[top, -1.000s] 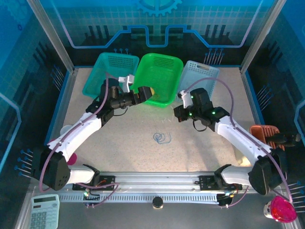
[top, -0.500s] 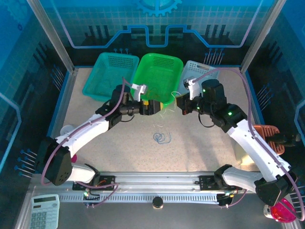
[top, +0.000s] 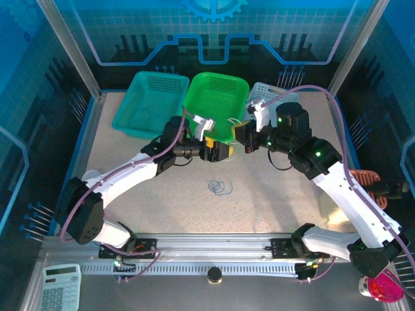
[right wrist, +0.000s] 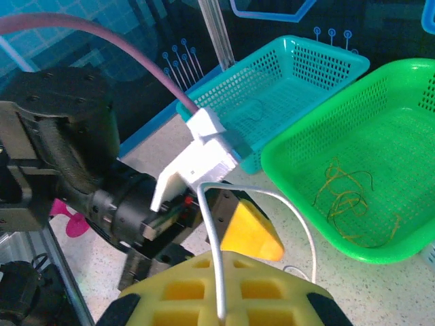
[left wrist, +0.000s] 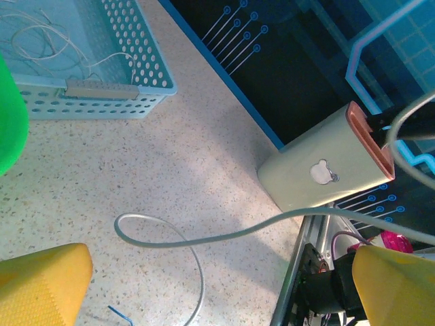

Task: Untangle the cables

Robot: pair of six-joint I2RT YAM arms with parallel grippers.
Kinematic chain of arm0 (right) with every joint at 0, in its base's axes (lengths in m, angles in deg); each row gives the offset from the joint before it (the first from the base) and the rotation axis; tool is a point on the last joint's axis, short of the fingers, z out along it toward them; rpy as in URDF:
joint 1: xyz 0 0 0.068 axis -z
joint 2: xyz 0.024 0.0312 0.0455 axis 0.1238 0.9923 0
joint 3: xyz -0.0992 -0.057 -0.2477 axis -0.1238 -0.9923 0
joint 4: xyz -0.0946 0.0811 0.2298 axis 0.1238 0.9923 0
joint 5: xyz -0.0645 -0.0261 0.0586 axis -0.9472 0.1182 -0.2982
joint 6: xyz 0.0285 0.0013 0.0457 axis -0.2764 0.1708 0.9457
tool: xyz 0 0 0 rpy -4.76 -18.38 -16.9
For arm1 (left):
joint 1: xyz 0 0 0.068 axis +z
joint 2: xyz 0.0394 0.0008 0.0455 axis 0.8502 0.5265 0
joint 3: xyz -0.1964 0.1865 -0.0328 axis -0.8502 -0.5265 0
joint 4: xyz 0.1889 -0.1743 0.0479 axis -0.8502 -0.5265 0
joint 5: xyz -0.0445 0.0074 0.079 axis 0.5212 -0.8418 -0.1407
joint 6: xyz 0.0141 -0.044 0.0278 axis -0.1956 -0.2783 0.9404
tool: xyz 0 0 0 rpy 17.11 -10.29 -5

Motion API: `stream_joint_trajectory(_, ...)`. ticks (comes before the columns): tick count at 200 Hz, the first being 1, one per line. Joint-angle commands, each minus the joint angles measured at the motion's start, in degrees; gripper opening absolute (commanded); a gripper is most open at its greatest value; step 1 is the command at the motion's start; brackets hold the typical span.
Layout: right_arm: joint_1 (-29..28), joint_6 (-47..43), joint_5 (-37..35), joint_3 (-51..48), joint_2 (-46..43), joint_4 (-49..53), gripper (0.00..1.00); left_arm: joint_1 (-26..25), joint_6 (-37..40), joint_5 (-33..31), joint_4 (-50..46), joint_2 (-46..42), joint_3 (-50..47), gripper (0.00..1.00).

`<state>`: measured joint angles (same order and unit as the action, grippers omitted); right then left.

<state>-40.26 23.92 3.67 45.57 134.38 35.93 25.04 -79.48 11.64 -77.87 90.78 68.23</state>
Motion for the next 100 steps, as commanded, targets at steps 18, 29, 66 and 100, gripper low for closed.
stream_joint_trajectory(18, -0.86, 0.72, 1.08, 3.44, 0.59, 0.39, 0.0, -0.43, 2.28, 0.08, 2.46, 2.5, 3.15, 0.99)
stream_joint_trajectory(29, -0.87, 0.75, 0.96, 3.98, 0.59, 0.3, 0.0, -0.43, 2.61, -0.58, 2.46, 2.92, 3.15, 0.99)
stream_joint_trajectory(66, -0.83, 0.31, -0.47, 6.73, 0.88, 0.39, 0.0, -0.47, 2.99, -0.71, 3.18, 3.62, 0.65, 0.92)
stream_joint_trajectory(100, -0.71, -0.31, -2.91, 9.87, 1.7, 0.04, 0.0, -0.41, 2.64, 0.03, 4.55, 3.4, -3.11, 0.64)
